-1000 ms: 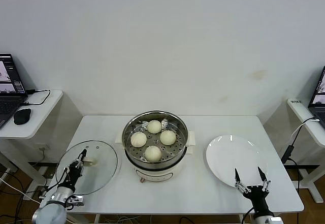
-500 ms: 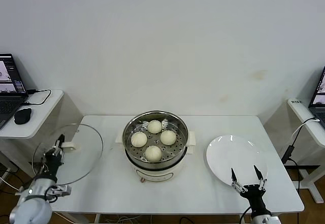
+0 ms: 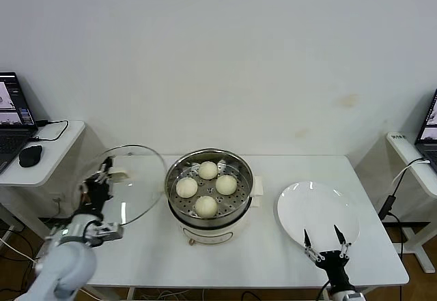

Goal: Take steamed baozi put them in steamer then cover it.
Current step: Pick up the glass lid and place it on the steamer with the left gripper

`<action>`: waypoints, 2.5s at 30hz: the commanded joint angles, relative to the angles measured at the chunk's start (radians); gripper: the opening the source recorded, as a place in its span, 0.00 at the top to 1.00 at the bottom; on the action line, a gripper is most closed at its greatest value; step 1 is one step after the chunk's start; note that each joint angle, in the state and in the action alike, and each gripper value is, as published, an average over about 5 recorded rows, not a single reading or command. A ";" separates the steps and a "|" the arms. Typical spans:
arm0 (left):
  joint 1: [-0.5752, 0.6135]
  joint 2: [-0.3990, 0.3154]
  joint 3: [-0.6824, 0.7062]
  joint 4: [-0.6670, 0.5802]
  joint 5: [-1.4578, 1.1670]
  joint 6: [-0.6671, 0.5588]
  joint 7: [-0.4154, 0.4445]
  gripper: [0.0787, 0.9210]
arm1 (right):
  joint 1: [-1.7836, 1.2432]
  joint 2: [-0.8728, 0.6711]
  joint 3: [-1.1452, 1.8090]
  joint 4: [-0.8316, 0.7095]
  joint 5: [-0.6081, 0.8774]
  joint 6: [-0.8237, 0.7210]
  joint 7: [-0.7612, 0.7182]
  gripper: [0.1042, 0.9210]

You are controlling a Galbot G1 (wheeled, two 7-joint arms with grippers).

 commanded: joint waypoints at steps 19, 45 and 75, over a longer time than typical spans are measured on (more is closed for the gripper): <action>-0.422 -0.258 0.540 0.099 0.335 0.232 0.300 0.92 | 0.021 0.079 -0.024 -0.010 -0.130 0.020 0.023 0.12; -0.422 -0.347 0.557 0.218 0.388 0.207 0.284 0.92 | 0.023 0.063 -0.028 -0.023 -0.122 0.024 0.020 0.12; -0.261 -0.283 0.491 0.030 0.339 0.188 0.232 0.63 | 0.022 0.054 -0.046 -0.032 -0.123 0.030 0.014 0.12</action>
